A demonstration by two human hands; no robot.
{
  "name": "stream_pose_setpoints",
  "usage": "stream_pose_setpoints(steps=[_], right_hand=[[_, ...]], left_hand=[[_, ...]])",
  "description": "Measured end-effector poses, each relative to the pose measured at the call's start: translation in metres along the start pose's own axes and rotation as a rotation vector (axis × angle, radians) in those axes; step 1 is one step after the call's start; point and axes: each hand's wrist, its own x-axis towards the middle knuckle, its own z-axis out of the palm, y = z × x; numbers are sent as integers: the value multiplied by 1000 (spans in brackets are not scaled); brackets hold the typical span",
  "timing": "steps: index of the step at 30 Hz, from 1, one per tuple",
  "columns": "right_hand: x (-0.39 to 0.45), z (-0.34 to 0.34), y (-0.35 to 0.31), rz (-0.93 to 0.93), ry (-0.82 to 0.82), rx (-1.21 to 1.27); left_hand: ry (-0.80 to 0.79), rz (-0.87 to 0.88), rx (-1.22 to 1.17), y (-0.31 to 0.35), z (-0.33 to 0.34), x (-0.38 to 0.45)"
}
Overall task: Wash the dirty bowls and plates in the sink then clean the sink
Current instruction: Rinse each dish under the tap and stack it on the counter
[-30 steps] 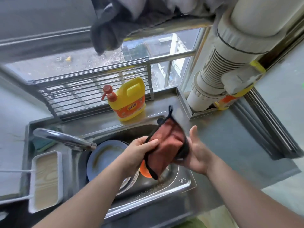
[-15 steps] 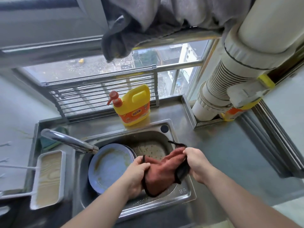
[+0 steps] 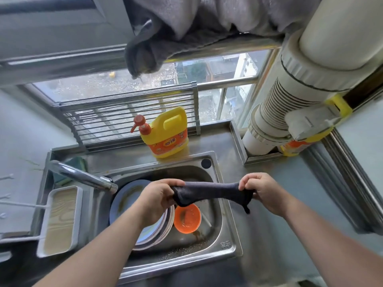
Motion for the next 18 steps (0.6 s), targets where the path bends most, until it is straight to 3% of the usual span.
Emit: stream_pose_setpoints(steps=[3, 6, 10, 12, 14, 15, 18], right_hand=[[-3, 5, -6, -88, -8, 343], [4, 29, -1, -1, 96, 641], [5, 80, 2, 113, 135, 782], [-1, 103, 2, 134, 47, 822], [2, 117, 3, 151, 78, 728], [7, 118, 0, 141, 112, 663], [37, 100, -26, 38, 150, 687]], left_hand=[[-69, 14, -148, 7, 1, -9], [32, 65, -217, 7, 16, -6], [94, 120, -164, -5, 54, -5], [-59, 80, -143, -14, 72, -13], [-246, -13, -180, -15, 79, -21], [-267, -48, -216, -12, 77, -23], [-115, -76, -339, -1, 53, -19]])
